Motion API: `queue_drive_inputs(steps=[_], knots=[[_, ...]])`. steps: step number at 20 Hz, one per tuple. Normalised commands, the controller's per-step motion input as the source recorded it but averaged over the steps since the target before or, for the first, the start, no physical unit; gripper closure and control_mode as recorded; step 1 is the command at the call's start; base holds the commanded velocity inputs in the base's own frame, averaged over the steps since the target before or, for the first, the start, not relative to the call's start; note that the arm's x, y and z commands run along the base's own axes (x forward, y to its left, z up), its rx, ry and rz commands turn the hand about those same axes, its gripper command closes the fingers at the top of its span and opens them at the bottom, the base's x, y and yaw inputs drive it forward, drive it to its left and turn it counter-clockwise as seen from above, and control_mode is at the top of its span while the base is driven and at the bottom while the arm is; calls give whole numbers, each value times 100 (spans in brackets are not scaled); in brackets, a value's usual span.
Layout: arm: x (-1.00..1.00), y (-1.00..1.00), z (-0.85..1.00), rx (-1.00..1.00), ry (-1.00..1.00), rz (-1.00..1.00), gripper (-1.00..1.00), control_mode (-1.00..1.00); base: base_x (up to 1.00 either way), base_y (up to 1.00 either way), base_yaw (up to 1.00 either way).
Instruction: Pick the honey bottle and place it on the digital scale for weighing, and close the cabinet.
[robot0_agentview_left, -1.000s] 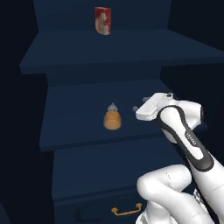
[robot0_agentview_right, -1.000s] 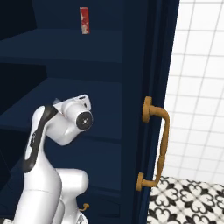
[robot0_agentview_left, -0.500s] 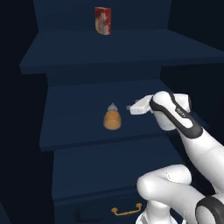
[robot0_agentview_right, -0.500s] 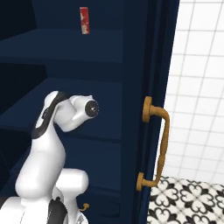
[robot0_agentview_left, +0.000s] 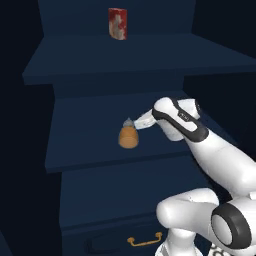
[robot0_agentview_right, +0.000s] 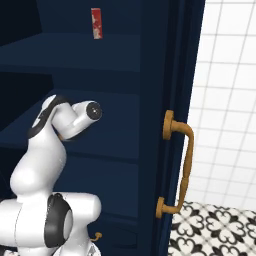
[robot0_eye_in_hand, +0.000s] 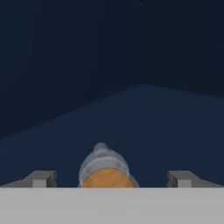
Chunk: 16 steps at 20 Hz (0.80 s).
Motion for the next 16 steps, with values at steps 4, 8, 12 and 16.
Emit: queue_drive_inputs(steps=[4,8,12,16], knots=[[6,29,-29,-10,0,0,-100,-100,0,0,0],[3,19,-27,-8,0,0,-100,-100,0,0,0],[13,16,-9,-8,0,0,100,-100,0,0,0],[6,0,-1,-2,0,0,100,-100,0,0,0]])
